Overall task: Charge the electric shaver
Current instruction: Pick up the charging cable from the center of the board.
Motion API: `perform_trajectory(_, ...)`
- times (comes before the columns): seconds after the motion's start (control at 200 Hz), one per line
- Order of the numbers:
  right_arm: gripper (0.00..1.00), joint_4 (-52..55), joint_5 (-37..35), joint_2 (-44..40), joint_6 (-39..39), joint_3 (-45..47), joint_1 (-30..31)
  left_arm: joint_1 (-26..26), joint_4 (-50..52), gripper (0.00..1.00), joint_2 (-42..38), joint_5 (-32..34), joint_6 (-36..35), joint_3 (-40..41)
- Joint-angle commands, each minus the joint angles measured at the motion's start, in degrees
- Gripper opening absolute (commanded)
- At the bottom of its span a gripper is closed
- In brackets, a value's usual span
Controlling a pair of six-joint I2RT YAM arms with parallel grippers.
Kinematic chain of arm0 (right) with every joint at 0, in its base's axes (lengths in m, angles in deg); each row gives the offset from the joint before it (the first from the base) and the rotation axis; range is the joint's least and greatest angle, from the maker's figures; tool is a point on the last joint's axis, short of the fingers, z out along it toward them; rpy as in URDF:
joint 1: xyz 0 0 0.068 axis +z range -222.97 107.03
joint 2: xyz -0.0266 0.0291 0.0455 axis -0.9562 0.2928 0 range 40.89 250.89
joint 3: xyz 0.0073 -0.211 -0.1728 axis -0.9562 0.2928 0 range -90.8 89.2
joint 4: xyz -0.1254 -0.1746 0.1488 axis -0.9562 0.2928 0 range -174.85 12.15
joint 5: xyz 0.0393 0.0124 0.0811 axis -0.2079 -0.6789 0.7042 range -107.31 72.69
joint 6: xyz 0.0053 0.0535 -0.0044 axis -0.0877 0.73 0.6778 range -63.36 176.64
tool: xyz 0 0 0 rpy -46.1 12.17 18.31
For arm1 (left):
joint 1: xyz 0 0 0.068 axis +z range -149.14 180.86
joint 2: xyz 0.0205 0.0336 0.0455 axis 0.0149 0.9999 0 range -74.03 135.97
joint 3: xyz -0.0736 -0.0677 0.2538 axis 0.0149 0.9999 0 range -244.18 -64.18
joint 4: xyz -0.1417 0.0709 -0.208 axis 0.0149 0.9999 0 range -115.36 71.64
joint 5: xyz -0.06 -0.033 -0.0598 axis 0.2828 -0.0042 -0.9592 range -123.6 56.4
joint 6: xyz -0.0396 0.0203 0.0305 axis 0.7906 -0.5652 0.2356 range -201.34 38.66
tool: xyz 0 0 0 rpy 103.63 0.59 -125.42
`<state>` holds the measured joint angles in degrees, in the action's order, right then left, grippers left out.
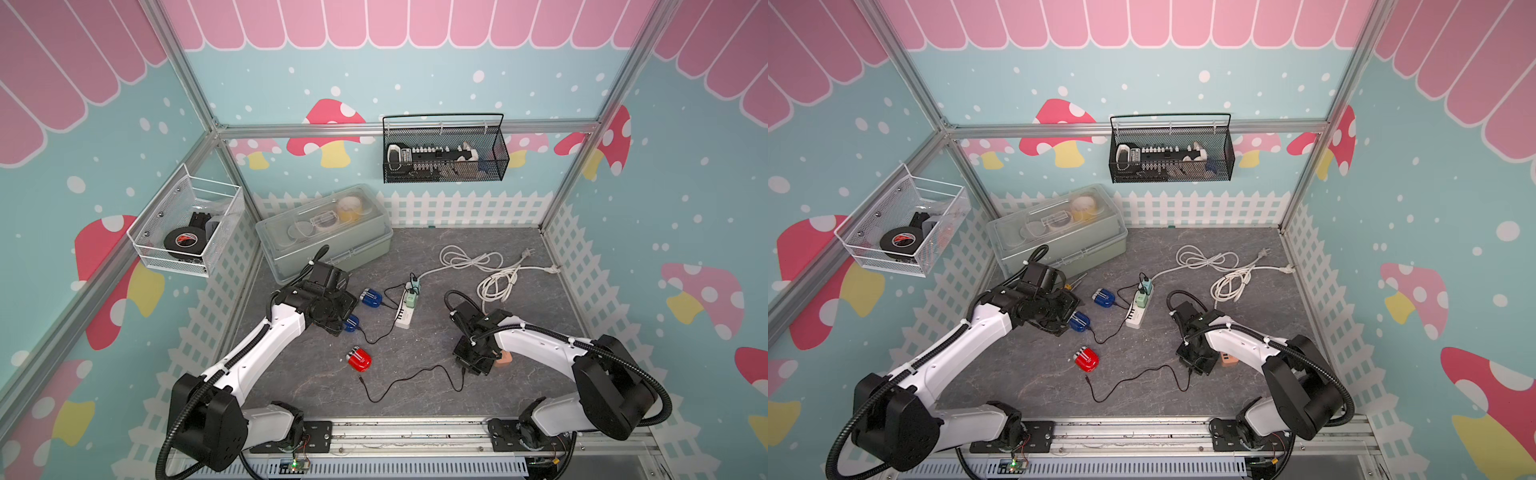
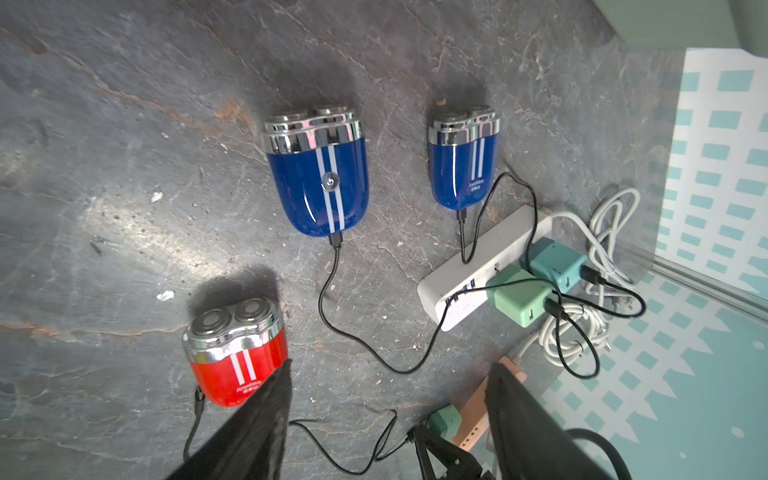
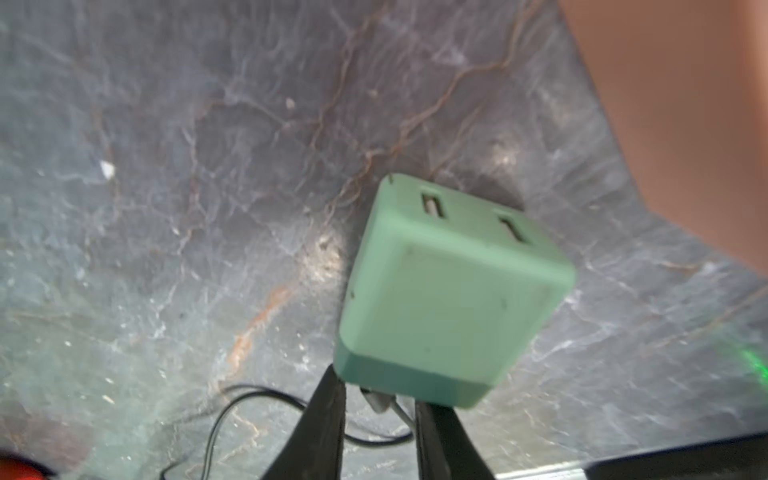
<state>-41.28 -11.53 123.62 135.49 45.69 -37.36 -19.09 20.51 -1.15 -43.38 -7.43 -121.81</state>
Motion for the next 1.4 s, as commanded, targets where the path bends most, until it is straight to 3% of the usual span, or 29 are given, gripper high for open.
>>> perform_trajectory(0.0,0.27,-1.4,-0.7,1.5,2.5,0.9,0.0,-0.1,2.0,0.71,-1.3,-0.8,-1.4,-1.9)
perform_trajectory(0.065,0.25,-2.1,-0.1,1.9,2.8,1.6,0.0,-0.1,2.2,0.71,-1.7,-1.2,-1.1,-2.0)
perform_trajectory(0.285,0.00,-1.4,-0.6,0.4,3.3,1.6,0.0,-0.1,2.5,0.68,-3.3,-1.5,-1.6,-2.5)
perform_trajectory(0.445,0.00,0.1,-2.1,-4.6,3.9,-2.6,-0.2,-0.2,-0.5,0.67,-2.5,-5.7,-4.8,-4.3)
perform_trajectory(0.595,0.00,3.6,-4.9,-9.7,4.2,-13.3,-2.5,-2.3,-4.8,0.67,-1.1,-11.6,-3.0,-8.8)
perform_trajectory(0.795,0.00,-6.2,-4.8,-12.9,9.6,-19.2,-7.0,-8.2,-13.7,0.70,2.2,-16.6,10.8,-14.8)
perform_trajectory(0.895,0.00,-12.6,-3.4,-12.7,13.8,-19.8,-8.1,-12.2,-24.3,0.71,3.2,-17.7,23.6,-11.8)
perform_trajectory(1.086,0.00,-20.2,-1.1,-12.2,20.4,-20.1,-9.0,-21.3,-43.9,0.72,7.3,-13.5,42.8,-5.4)
perform_trajectory(1.196,0.00,-22.7,0.2,-13.1,23.5,-18.6,-9.5,-23.9,-50.5,0.72,11.5,-11.8,46.7,-5.3)
perform_trajectory(1.396,0.00,-24.1,2.2,-15.7,26.4,-16.1,-10.1,-24.4,-57.8,0.73,17.5,-7.0,47.7,-7.7)
